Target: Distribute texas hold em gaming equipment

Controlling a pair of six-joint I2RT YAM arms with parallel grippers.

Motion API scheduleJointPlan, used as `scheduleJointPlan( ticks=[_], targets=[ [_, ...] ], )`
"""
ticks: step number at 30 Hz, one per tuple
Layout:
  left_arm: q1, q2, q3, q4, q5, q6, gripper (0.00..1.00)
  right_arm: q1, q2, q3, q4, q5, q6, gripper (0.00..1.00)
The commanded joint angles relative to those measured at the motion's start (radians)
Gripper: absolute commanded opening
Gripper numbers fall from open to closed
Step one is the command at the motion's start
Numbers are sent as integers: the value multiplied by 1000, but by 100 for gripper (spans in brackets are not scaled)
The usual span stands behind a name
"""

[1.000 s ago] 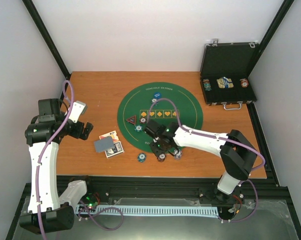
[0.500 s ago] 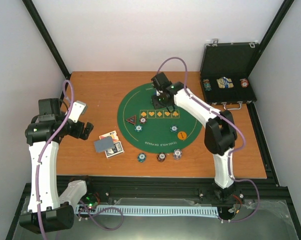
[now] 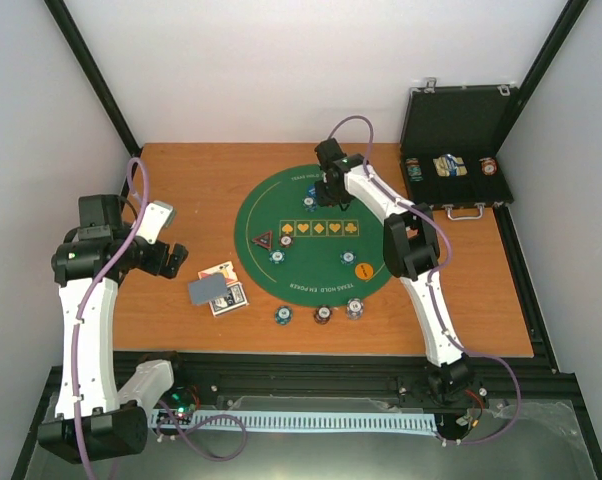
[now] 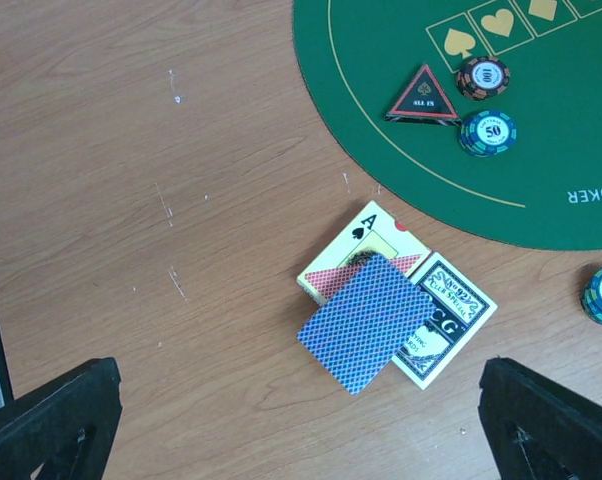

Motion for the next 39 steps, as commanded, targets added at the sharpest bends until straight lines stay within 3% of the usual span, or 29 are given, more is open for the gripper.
scheduleJointPlan(
  ticks=[1, 13, 22, 28, 32, 39],
  targets=[
    [7, 6, 39, -1, 16, 14, 100, -8, 53, 73, -22, -21, 0, 37],
    [8, 8, 58, -5, 29, 20, 100, -39, 129, 126, -3, -87, 12, 38],
    [8, 4, 45, -2, 55, 18, 100, -40, 112, 143, -19, -77, 22, 62],
    [8, 18, 49, 2, 39, 11, 100, -42, 15, 151, -63, -38, 21, 63],
    [7, 13, 59, -6, 41, 7, 100, -33, -156, -44, -16, -39, 29, 64],
    [8, 11, 81, -30, 74, -16, 100, 120, -569, -647, 182, -6, 41, 67]
  ],
)
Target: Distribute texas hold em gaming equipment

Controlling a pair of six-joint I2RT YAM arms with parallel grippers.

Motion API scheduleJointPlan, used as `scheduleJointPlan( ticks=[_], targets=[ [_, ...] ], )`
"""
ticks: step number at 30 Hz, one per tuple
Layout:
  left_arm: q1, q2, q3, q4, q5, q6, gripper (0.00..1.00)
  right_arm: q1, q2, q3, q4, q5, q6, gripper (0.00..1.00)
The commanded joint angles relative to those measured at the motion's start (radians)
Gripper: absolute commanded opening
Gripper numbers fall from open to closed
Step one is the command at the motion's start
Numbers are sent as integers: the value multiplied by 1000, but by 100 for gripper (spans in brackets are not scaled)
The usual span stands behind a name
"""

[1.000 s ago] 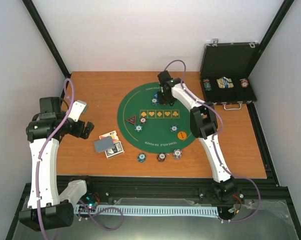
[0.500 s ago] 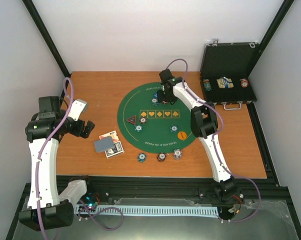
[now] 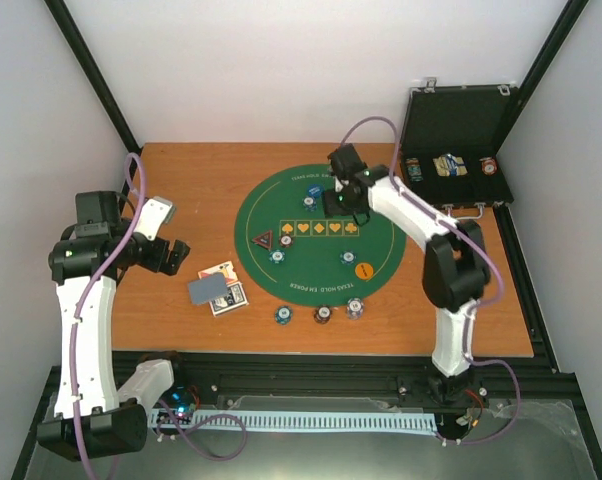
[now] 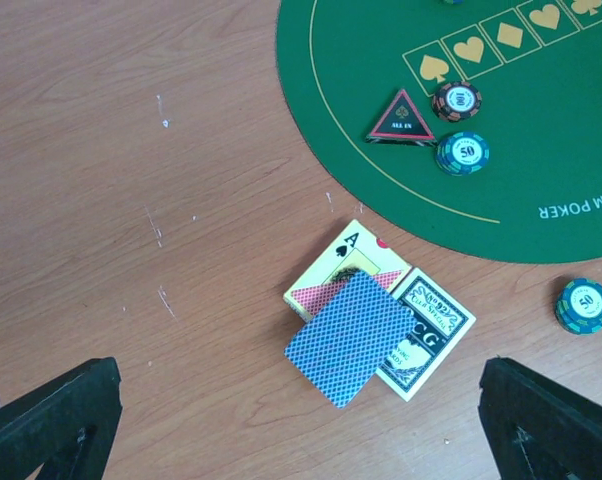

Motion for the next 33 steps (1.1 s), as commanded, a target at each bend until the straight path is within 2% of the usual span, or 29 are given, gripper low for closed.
scheduleJointPlan(
  ticks=[1, 7, 13, 20, 33],
  targets=[
    [9, -5, 47, -22, 35, -19, 100, 150, -220, -291, 116, 44, 15, 67],
    [8, -17, 46, -30, 28, -21, 100, 326, -452, -647, 187, 75, 108, 71],
    [7, -27, 48, -38, 28, -27, 100, 448, -517, -803, 198, 75, 180, 75],
    [8, -37, 46, -40, 19, -24, 100, 511, -511, -870, 217, 53, 206, 77],
    [7, -38, 44, -34, 6, -20, 100, 542, -404, -811, 219, 39, 171, 73]
  ],
)
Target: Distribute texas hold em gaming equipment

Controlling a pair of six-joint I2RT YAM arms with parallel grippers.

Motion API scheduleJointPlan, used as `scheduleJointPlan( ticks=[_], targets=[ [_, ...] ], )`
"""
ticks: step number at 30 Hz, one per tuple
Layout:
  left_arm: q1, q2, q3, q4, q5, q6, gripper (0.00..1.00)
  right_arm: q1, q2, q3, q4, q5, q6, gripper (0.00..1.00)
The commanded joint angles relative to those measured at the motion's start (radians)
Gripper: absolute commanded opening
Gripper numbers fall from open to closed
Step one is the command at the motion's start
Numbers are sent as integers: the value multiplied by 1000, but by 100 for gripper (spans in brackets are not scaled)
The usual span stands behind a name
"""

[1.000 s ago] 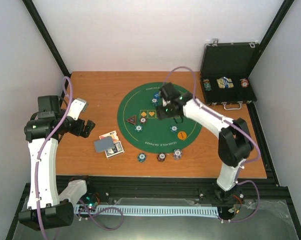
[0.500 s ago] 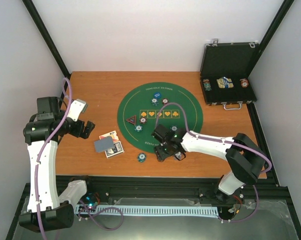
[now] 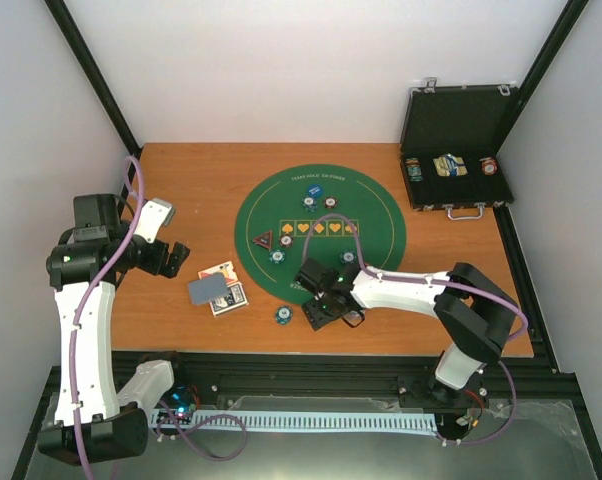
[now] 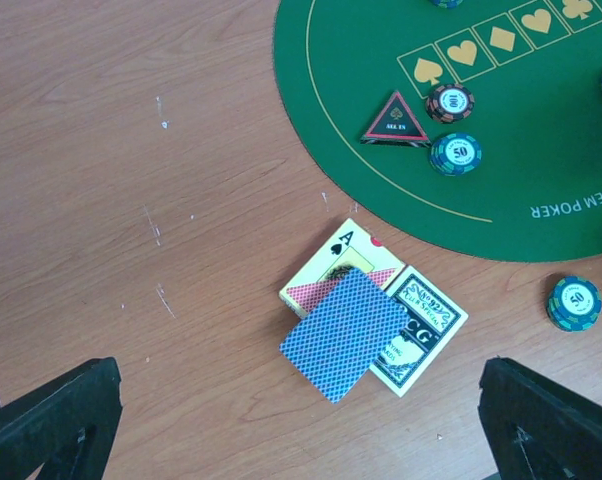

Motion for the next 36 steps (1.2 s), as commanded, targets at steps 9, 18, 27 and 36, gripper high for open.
scheduleJointPlan(
  ticks=[9, 18, 27, 36],
  targets=[
    [7, -13, 24, -4, -5, -13, 100, 11, 56, 52, 8, -8, -23, 59],
    [8, -10, 22, 4, -2, -17, 100, 11, 78, 53, -1, -12, -36, 48],
    [8, -8, 19, 6, -3, -16, 100, 11, 68, 72, -18, -8, -40, 35],
    [7, -5, 18, 7, -1, -16, 100, 10, 34, 125, -75, 12, -51, 31]
  ],
)
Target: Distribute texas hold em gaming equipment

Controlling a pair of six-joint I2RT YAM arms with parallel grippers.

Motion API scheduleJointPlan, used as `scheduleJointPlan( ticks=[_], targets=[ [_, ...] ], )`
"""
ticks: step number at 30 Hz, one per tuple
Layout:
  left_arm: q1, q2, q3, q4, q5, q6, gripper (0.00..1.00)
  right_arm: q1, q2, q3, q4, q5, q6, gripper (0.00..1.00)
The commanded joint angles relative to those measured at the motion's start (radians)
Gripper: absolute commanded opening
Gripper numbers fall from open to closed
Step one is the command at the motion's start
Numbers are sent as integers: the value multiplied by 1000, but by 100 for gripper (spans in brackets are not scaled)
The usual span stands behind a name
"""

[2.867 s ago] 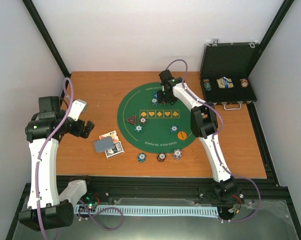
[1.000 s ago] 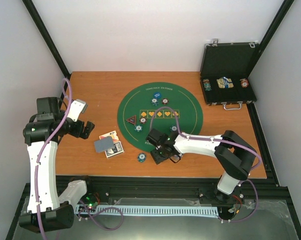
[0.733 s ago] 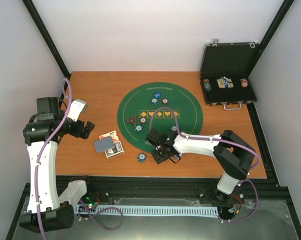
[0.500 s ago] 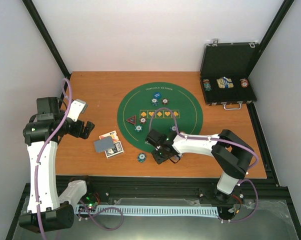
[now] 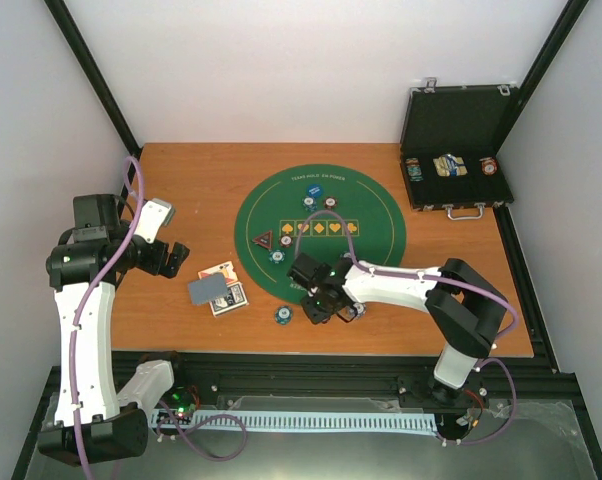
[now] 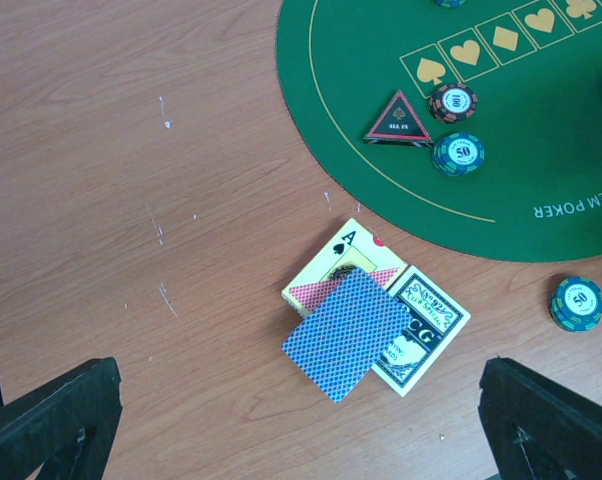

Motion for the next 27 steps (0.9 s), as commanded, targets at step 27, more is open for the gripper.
scheduleJointPlan(
  ticks=[27],
  targets=[
    [8, -2, 31, 1, 13, -9, 100, -554, 101, 315, -78, 9, -108, 31]
  ],
)
